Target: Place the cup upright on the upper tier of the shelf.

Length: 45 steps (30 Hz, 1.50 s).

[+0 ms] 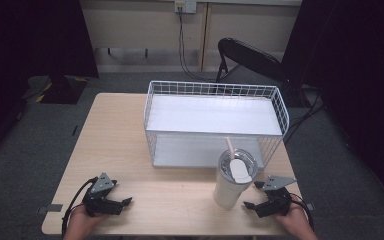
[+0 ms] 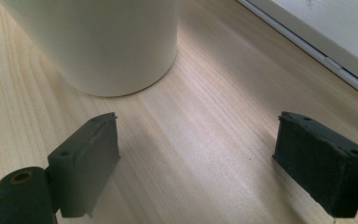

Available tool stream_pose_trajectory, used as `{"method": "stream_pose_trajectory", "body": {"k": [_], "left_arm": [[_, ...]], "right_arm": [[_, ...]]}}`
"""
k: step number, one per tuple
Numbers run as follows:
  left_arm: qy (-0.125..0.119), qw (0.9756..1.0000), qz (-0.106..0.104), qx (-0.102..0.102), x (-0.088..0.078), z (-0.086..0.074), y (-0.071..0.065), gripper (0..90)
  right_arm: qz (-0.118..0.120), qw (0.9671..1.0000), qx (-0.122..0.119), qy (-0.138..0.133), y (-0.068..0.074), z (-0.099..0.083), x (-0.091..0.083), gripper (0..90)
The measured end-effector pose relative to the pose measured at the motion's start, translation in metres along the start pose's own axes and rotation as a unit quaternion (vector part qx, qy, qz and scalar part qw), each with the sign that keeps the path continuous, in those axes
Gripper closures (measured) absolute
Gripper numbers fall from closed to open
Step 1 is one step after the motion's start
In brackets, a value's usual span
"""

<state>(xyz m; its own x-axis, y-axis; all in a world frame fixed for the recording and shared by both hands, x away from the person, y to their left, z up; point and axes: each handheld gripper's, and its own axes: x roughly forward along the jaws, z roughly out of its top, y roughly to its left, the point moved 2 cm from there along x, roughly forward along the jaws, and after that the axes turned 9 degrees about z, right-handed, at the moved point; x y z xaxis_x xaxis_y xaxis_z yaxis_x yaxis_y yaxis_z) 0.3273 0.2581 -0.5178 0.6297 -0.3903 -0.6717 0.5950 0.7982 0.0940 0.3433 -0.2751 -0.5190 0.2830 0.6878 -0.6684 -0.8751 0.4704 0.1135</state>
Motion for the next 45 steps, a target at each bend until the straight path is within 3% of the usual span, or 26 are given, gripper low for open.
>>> {"method": "stream_pose_trajectory", "body": {"k": [15,18,19,20,23,29,34,45], "left_arm": [[0.001,1.0,0.003,-0.003,0.0,0.0,-0.001,13.0],[0.0,1.0,0.003,-0.003,0.0,0.0,-0.001,13.0],[0.0,1.0,0.003,-0.003,0.0,0.0,-0.001,13.0],[0.0,1.0,0.003,-0.003,0.0,0.0,-0.001,13.0],[0.0,1.0,0.003,-0.003,0.0,0.0,-0.001,13.0],[0.0,1.0,0.004,-0.003,0.0,0.0,-0.001,12.9],[0.0,1.0,0.004,-0.003,0.0,0.0,-0.001,12.9],[0.0,1.0,0.004,-0.003,0.0,0.0,-0.001,13.0]], "right_arm": [[-0.01,0.9999,0.012,-0.003,0.003,0.0,0.0,12.4],[-0.002,0.9999,0.015,-0.007,0.006,0.002,-0.002,12.3],[0.012,0.9995,0.011,-0.026,0.01,0.007,-0.007,12.6],[0.012,0.9995,0.011,-0.026,0.01,0.007,-0.007,12.6],[0.047,0.9974,0.011,-0.054,0.018,0.016,-0.017,15.3],[0.05,0.9959,-0.004,-0.075,0.027,0.03,-0.029,15.4],[0.047,0.9959,-0.015,-0.075,0.028,0.036,-0.03,15.1],[0.068,0.992,-0.022,-0.104,0.031,0.053,-0.026,14.5]]}}
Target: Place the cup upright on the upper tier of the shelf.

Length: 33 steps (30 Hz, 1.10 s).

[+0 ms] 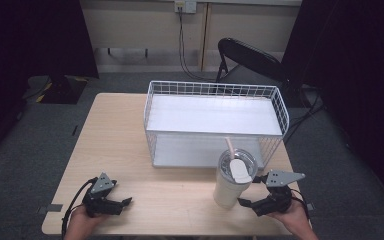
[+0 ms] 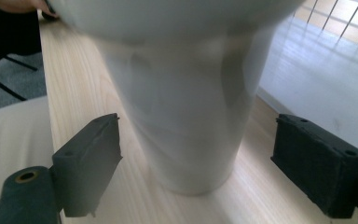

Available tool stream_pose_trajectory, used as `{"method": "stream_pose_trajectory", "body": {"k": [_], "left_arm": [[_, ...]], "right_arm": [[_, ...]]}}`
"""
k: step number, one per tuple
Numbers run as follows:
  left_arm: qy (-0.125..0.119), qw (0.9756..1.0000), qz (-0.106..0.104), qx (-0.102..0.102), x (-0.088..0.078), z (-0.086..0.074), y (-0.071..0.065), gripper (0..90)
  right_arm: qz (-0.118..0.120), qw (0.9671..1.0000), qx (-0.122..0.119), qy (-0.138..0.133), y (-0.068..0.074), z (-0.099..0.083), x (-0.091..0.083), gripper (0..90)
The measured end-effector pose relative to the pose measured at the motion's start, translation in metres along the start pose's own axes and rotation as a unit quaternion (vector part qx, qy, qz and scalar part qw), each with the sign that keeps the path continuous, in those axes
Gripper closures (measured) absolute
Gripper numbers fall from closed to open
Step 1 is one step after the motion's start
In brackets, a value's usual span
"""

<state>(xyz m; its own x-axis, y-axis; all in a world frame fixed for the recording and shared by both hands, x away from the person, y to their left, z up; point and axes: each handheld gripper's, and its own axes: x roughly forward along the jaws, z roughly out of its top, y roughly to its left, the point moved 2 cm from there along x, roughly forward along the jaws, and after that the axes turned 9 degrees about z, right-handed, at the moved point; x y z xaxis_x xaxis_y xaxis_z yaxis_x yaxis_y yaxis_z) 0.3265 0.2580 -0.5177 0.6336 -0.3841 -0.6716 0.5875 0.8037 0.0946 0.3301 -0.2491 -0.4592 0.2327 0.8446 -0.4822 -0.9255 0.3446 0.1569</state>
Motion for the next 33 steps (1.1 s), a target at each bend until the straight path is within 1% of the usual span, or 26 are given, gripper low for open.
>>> {"method": "stream_pose_trajectory", "body": {"k": [7,13,15,16,25,29,33], "left_arm": [[0.0,1.0,0.0,0.0,0.0,0.0,0.0,13.0],[0.0,1.0,0.0,0.0,0.0,0.0,0.0,13.0],[0.0,1.0,0.0,0.0,0.0,0.0,0.0,12.9],[0.0,1.0,0.0,0.0,0.0,0.0,0.0,12.9],[0.0,1.0,0.0,0.0,0.0,0.0,0.0,13.0],[0.0,1.0,0.0,0.0,0.0,0.0,0.0,12.9],[0.0,1.0,0.0,0.0,0.0,0.0,0.0,13.0]], "right_arm": [[0.003,1.0,-0.003,-0.001,-0.002,0.003,0.002,14.3],[0.007,0.9999,-0.008,0.004,-0.001,0.004,0.005,14.3],[0.004,0.9999,-0.012,0.0,-0.001,0.005,0.005,14.3],[0.007,0.9999,-0.007,-0.005,-0.002,0.007,0.005,14.1],[0.014,0.9998,-0.008,-0.007,-0.002,0.009,0.01,13.9],[0.016,0.9997,-0.014,-0.011,-0.001,0.011,0.013,14.1],[0.018,0.9997,-0.014,-0.013,-0.001,0.013,0.016,12.4]]}}
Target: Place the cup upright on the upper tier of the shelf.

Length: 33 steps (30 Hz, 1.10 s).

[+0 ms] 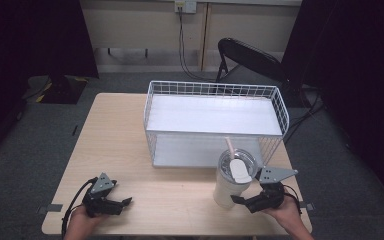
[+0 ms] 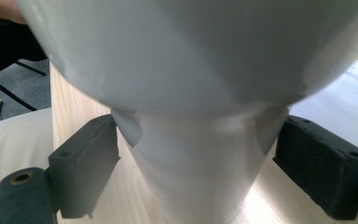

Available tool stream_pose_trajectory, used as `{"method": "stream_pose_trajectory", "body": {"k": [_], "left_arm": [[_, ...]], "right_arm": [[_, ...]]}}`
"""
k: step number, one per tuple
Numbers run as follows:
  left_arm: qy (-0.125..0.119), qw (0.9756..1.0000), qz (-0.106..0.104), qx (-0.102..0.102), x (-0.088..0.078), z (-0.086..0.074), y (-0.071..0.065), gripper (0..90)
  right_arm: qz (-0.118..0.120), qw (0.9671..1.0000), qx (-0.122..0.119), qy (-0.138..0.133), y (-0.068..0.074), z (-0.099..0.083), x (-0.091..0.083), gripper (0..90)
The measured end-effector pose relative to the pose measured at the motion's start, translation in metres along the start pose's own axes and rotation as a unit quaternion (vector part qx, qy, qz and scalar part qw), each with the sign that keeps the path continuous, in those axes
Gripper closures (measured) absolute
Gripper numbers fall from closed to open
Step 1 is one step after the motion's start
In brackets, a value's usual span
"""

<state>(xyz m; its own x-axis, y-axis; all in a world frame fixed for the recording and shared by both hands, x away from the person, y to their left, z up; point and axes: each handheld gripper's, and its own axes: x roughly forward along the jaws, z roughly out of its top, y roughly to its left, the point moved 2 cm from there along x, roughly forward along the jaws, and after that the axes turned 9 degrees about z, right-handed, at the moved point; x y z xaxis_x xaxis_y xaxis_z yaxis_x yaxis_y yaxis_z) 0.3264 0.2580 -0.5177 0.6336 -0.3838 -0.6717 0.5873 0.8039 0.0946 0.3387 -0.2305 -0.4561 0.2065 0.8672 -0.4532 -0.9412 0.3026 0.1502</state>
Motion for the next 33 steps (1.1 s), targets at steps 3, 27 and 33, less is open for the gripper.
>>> {"method": "stream_pose_trajectory", "body": {"k": [3,27,33], "left_arm": [[0.0,1.0,0.0,0.0,0.0,0.0,0.0,13.0],[0.0,1.0,0.0,0.0,0.0,0.0,0.0,13.0],[0.0,1.0,0.0,0.0,0.0,0.0,0.0,13.0]], "right_arm": [[0.002,1.0,0.003,-0.004,-0.001,0.001,0.003,11.0],[0.012,0.9994,-0.007,-0.033,-0.007,-0.002,0.018,8.0],[0.017,0.9991,-0.007,-0.038,-0.007,-0.002,0.022,7.7]]}}
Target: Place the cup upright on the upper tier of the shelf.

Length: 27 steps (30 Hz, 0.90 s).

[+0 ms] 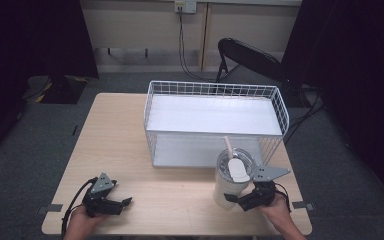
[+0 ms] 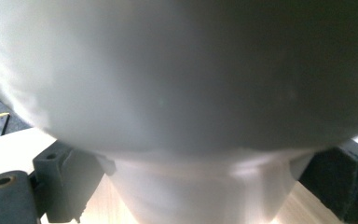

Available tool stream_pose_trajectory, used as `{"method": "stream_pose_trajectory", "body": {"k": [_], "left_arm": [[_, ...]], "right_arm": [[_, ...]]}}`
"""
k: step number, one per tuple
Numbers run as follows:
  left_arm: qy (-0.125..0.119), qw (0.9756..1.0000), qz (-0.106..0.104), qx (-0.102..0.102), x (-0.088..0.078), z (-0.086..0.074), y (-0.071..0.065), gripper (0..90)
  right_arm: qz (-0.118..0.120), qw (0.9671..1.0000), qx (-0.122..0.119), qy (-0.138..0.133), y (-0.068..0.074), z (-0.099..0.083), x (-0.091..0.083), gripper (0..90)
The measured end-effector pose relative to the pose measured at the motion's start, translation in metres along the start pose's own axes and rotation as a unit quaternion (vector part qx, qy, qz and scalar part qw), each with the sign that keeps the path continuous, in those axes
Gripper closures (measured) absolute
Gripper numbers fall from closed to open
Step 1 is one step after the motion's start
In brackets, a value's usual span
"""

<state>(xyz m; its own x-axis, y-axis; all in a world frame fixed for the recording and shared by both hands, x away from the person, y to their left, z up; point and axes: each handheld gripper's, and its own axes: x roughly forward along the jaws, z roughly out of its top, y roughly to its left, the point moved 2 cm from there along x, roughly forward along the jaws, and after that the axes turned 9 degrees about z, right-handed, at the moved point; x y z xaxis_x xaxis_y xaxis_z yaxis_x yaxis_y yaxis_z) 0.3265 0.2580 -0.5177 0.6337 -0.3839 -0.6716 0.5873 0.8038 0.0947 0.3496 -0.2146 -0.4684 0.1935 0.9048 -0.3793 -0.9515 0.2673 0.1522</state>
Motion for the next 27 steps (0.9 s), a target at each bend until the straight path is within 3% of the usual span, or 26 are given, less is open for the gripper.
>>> {"method": "stream_pose_trajectory", "body": {"k": [6,17,27], "left_arm": [[0.0,1.0,0.0,0.0,0.0,0.0,0.0,13.0],[0.0,1.0,0.0,0.0,0.0,0.0,0.0,13.0],[0.0,1.0,0.0,0.0,0.0,0.0,0.0,13.0]], "right_arm": [[0.006,0.9999,-0.01,-0.005,-0.0018,-0.0006,0.0019,7.8],[-0.011,0.9984,-0.041,-0.037,0.003,-0.0031,0.0068,9.8],[-0.022,0.998,-0.036,-0.047,0.006,-0.0057,0.0045,10.4]]}}
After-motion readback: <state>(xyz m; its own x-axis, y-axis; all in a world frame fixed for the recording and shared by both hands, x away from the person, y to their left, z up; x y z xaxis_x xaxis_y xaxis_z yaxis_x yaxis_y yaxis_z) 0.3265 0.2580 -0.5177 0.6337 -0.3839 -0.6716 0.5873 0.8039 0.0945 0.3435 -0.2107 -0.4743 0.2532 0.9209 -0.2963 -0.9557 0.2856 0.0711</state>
